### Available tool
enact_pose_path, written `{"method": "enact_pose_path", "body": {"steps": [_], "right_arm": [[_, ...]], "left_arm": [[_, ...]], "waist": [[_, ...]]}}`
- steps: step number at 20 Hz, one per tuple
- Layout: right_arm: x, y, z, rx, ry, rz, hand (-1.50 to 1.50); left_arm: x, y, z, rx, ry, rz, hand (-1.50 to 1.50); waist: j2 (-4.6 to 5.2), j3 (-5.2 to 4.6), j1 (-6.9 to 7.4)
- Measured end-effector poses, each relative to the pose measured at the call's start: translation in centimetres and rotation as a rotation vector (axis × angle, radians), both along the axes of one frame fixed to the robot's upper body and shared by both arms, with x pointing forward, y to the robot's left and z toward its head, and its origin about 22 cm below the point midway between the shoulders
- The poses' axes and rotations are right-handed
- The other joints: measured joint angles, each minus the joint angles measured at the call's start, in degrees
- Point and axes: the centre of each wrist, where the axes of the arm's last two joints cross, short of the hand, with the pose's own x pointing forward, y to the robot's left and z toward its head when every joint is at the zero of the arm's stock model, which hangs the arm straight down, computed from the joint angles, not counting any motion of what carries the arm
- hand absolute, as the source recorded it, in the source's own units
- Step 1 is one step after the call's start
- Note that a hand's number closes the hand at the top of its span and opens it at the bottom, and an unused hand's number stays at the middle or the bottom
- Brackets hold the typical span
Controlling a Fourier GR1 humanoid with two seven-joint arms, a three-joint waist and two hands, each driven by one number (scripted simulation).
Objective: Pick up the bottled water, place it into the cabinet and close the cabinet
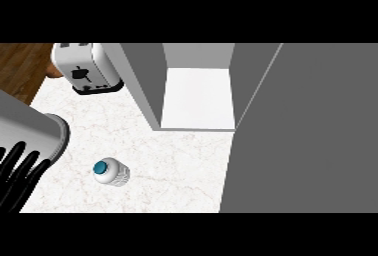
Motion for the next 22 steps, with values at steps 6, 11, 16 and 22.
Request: {"method": "enact_pose_path", "body": {"steps": [6, 11, 16, 22], "right_arm": [[-0.1, 0.3, 0.3, -0.001, 0.011, 0.009, -1.5], [0.0, 0.7, 0.8, 0.005, 0.019, 0.016, -1.5], [0.1, 0.7, 1.0, -0.006, 0.017, 0.013, -1.5], [0.2, 0.9, 1.3, -0.01, 0.02, 0.014, -1.5]], "left_arm": [[0.2, 0.1, 0.0, -0.007, -0.011, 0.01, -1.5], [0.2, 0.2, -0.2, -0.01, -0.038, 0.007, -1.5], [0.6, 0.1, -0.2, -0.014, -0.06, 0.011, -1.5], [1.9, 0.3, -0.8, 0.011, -0.077, 0.033, -1.5]], "waist": [[0.03, 0.0, -0.4], [0.07, -0.02, -0.44], [0.15, 0.0, -0.67], [0.26, 0.0, -0.92]]}}
